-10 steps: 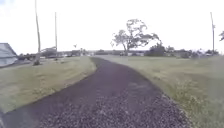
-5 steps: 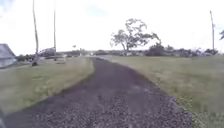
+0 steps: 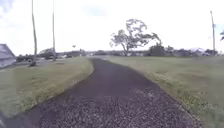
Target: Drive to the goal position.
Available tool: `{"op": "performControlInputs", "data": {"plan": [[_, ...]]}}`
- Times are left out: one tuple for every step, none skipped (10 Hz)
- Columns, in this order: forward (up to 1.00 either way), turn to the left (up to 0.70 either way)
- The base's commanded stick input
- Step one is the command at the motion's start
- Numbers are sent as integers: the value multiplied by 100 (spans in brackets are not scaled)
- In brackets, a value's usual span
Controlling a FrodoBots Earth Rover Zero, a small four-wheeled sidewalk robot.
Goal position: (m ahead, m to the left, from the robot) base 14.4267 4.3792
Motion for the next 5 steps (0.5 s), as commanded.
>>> {"op": "performControlInputs", "data": {"plan": [[50,0],[50,0],[50,0],[50,0],[50,0]]}}
